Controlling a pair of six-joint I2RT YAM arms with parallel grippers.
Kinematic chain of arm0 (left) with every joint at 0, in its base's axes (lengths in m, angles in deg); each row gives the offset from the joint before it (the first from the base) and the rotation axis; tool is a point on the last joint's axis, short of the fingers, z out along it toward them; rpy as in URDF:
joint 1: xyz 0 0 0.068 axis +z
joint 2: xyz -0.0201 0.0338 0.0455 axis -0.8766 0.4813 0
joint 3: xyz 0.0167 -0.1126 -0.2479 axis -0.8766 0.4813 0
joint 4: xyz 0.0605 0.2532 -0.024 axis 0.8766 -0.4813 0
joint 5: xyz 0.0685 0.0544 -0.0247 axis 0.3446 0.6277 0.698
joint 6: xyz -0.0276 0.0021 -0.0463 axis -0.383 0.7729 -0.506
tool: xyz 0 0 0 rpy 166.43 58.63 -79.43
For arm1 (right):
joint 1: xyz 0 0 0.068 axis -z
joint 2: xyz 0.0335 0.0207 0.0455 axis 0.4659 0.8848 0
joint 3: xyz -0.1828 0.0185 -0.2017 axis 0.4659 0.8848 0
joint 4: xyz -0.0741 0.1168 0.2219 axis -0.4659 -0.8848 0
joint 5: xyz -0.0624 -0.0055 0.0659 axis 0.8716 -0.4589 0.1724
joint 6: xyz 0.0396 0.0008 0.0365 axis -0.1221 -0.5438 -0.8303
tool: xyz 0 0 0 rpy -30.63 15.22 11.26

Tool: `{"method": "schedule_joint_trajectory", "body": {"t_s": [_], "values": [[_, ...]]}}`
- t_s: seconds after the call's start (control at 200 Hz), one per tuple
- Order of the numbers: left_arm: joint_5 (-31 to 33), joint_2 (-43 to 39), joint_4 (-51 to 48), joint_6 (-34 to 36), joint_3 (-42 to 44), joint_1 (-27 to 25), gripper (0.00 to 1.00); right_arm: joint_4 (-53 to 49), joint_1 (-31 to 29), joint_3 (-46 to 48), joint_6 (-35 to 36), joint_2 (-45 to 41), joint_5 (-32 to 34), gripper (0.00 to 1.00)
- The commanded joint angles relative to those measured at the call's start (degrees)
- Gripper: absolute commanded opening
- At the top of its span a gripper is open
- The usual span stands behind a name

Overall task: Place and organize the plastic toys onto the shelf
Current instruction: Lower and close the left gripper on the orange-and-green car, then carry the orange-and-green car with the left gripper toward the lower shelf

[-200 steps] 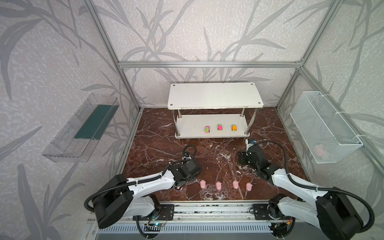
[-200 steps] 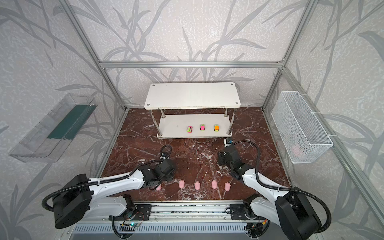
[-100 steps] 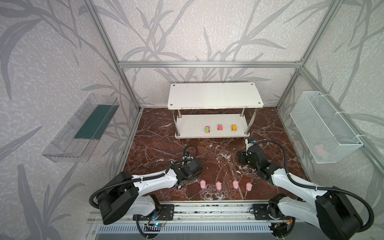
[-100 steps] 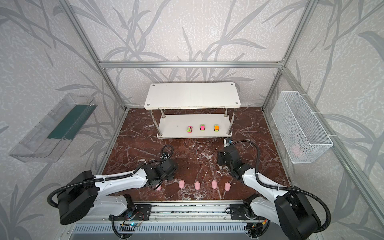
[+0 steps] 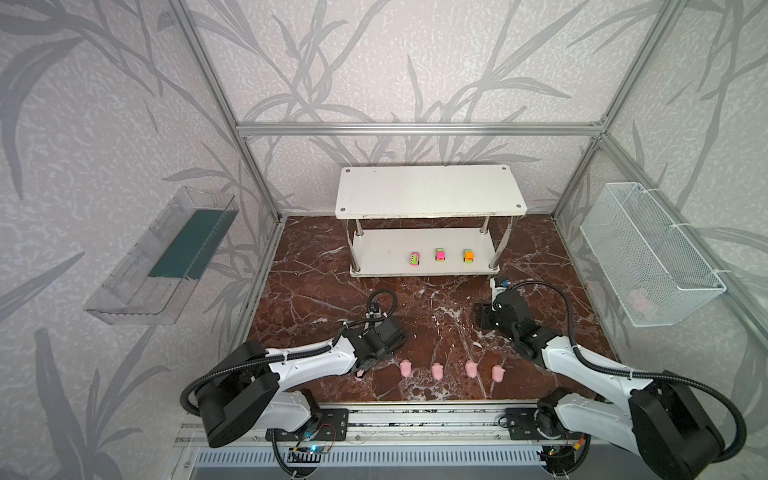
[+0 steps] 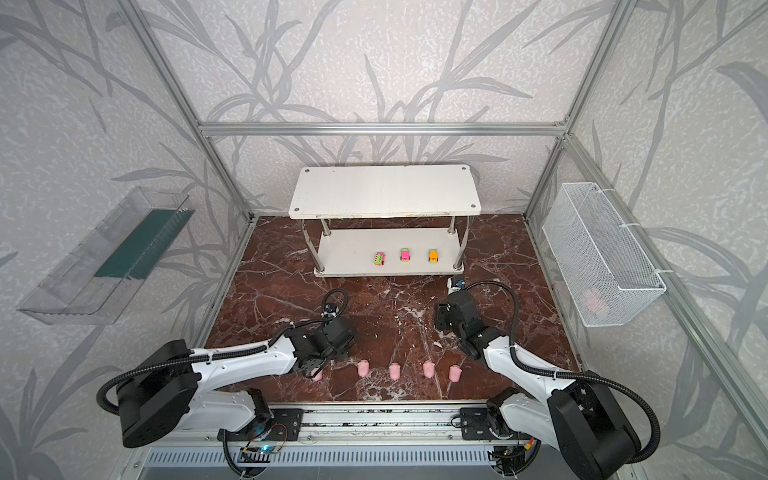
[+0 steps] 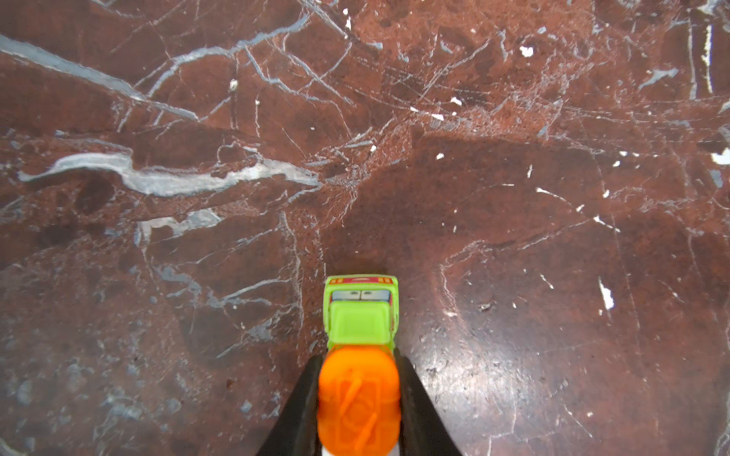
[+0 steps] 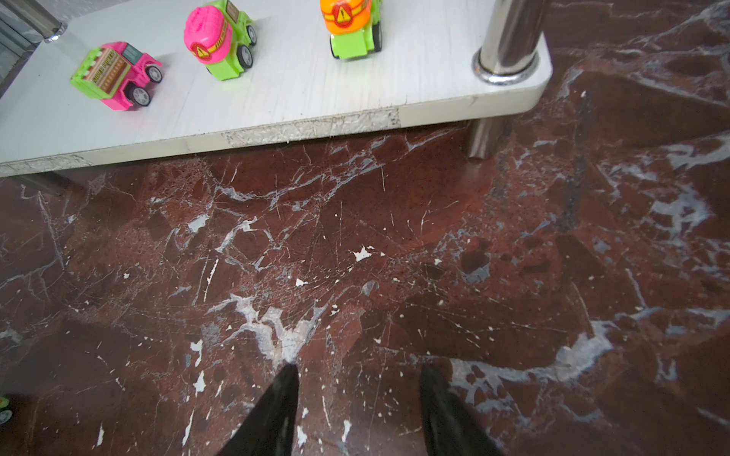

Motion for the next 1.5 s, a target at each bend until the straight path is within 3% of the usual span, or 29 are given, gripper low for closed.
{"method": "schedule_joint_trajectory", "body": {"t_s": [0.0, 0.495, 0.73, 0.93, 1.065, 1.494], "values": [[2.4, -1.4, -2.6, -1.3, -1.7, -0.3, 0.27, 1.2, 0.2, 0.3, -0.4, 0.5, -0.5, 0.51], [10.1, -4.3, -3.9, 7.7, -8.3, 1.0, 0.27, 0.6, 0.2, -0.2, 0.1, 0.1, -0.9, 0.5], [3.7, -2.0, 5.8, 16.1, -11.5, 8.4, 0.27, 0.1, 0.2, -0.4, 0.4, -0.5, -1.2, 0.5], [1.5, 3.7, 11.7, 24.3, -16.9, 13.9, 0.27, -0.5, 0.2, -0.3, 0.9, -1.4, -0.9, 0.5], [-2.1, 8.9, 15.1, 25.3, -20.6, 17.5, 0.27, -0.4, 0.2, -0.3, 0.9, -1.2, -0.8, 0.5], [0.1, 20.6, 19.1, 28.2, -28.1, 20.2, 0.28, -0.6, 0.2, -0.2, 1.0, -1.2, -0.4, 0.5]]}}
